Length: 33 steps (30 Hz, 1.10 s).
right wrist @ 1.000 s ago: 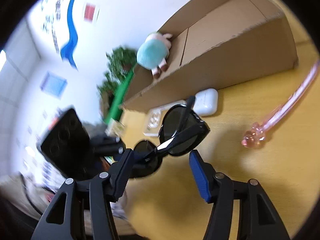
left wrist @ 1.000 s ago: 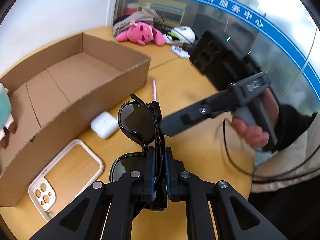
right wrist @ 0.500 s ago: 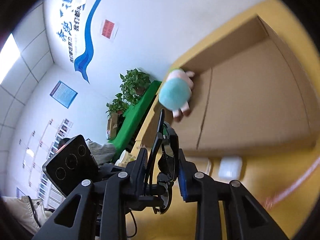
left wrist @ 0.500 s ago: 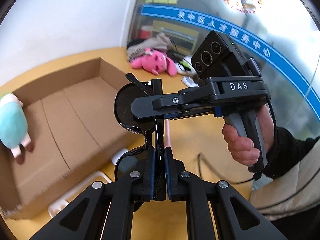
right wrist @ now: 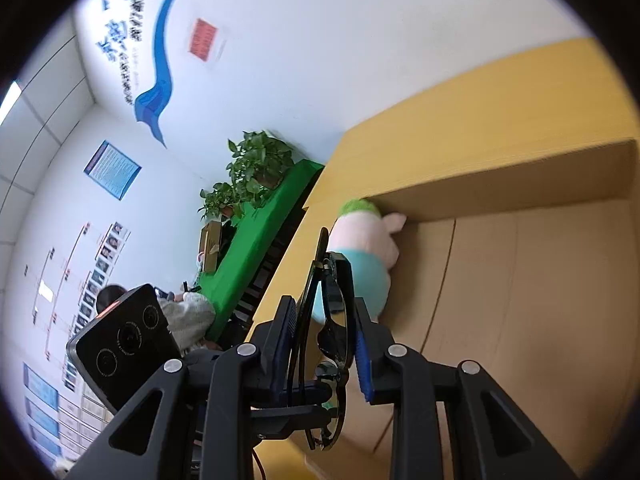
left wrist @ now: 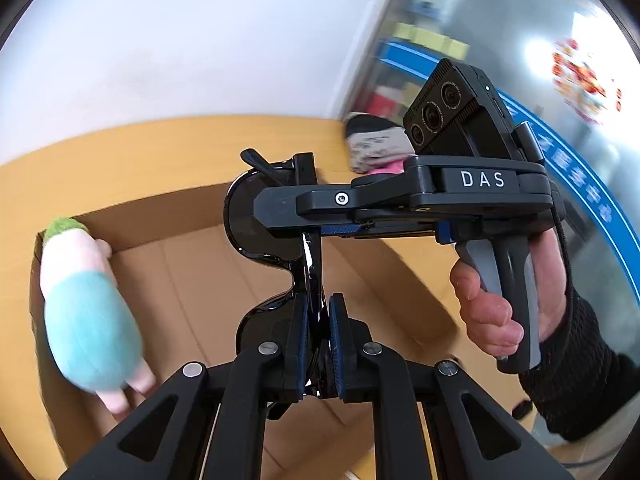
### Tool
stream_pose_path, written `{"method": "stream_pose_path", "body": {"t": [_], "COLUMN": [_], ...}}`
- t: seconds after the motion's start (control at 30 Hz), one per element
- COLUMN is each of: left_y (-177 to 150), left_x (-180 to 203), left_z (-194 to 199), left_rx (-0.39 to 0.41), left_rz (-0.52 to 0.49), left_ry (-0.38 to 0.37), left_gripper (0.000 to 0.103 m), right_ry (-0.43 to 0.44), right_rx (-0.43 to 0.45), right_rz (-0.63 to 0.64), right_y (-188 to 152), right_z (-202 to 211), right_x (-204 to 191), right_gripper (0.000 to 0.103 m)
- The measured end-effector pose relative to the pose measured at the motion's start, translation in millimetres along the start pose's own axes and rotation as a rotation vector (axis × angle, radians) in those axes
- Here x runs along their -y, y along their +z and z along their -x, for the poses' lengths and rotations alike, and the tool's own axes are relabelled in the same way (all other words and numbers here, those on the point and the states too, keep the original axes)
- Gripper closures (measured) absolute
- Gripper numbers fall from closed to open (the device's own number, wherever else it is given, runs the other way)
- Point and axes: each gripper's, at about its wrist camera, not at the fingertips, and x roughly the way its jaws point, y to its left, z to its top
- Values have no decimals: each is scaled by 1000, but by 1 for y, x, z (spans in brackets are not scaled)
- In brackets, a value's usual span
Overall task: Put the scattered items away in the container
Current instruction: 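Carry the sunglasses with the left tool over the box and lower them inside, then open the left tool to release the sunglasses into the box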
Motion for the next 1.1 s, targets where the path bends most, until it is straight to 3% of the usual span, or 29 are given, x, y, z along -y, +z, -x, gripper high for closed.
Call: {"method": "stream_pose_path", "body": {"t": [0.13, 0.27, 0.53, 0.8, 0.9, 0.97, 1.03, 1.1], "left_y": [25, 26, 22, 17, 13, 12, 11, 11], "left_x": [-45, -77, -118, -122, -121, -118, -114, -107], "left_z": [-39, -76, -147, -166, -166, -160, -151, -140], "left_rx": [-69, -152, -322, -348, -344, -321, -295, -272], "left_rz": [103, 193, 310, 332, 334, 334, 328, 312], "left_ry": [45, 100, 172, 160, 161, 158, 154, 157], "left_gripper": [93, 93, 93, 92, 77, 55, 44, 42], "right_ry": [-26, -60, -123, -191, -195, -182, -180, -207], "right_rx": [-55, -113, -189, -170, -168, -164, -166, -158], "right_rz": [-59, -125, -209, -186, -165, -142, -117, -65], "right_y": [32, 49, 49, 46, 48, 49, 51, 52], "right_z": [-35, -78, -129, -138, -138, -135, -131, -121], "right_x": [34, 72, 135, 151, 145, 136, 127, 109], "right_gripper": [76, 77, 77, 73, 70, 65, 63, 63]}}
